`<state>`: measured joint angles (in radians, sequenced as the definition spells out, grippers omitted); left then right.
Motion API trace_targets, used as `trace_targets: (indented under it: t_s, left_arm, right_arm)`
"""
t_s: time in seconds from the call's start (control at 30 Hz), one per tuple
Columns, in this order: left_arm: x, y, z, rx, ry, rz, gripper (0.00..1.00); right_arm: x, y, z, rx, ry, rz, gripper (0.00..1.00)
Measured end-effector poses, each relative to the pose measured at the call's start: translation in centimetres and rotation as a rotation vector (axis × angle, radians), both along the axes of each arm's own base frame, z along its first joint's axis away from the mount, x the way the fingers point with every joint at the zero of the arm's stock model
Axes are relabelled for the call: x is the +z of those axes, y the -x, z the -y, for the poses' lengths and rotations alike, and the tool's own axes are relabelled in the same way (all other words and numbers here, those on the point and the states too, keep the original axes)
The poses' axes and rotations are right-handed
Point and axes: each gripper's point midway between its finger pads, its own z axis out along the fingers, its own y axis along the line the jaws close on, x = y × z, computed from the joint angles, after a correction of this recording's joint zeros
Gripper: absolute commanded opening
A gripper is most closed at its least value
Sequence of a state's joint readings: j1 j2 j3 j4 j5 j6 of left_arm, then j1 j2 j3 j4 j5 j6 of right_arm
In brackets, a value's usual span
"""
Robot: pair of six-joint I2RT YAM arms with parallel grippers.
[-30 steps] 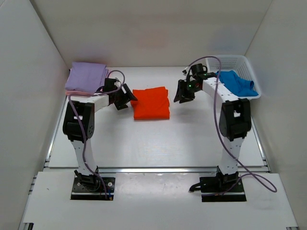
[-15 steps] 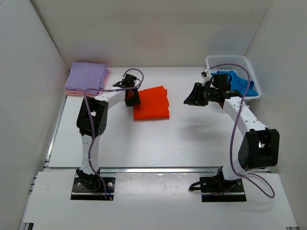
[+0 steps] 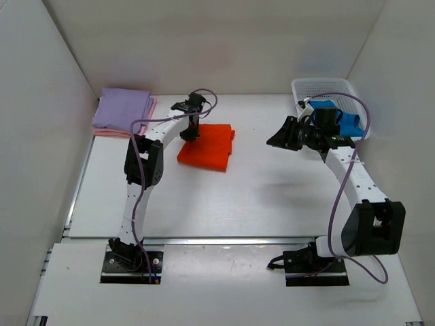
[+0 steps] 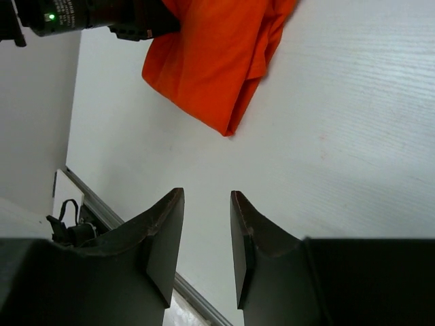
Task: Fold and stack the t-shirts
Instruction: Put the neatly folded tshirt into the corner of the board with the left arm
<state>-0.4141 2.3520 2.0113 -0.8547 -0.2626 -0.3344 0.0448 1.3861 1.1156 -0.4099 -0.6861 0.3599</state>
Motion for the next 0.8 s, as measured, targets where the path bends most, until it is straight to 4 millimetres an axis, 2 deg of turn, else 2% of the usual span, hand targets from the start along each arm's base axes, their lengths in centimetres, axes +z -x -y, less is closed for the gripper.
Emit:
trace_targets:
  t_s: [0.13, 0.23, 0.3, 0.43, 0.8]
  left_arm:
    - [2.3, -2.0, -4.9, 0.042, -0.119, 0.051, 0.0]
    - [4.4, -3.5, -8.6, 0.074, -0.21, 0.093, 0.0]
    - [6.6, -4.6, -11.0, 0.099, -0.265, 0.129, 0.0]
    - [11.1, -7.1, -14.5, 0.149, -0.311, 0.248, 0.0]
    - [18.3, -11.0, -21.6, 0.234, -0.343, 0.456, 0.0]
  right_arm:
    - [2.1, 0.2, -1.3, 0.021, -0.036, 0.059, 0.3]
    - [2.6, 0.4, -2.5, 0.043, -0.058, 0.079, 0.3]
    - [2.2, 0.6, -3.1, 0.055, -0.067, 0.07, 0.29]
    - [1.4, 0.8, -4.0, 0.078, -0.073, 0.043, 0.28]
    - [-1.9, 1.0, -6.4, 0.136, -0.058, -0.054, 0.27]
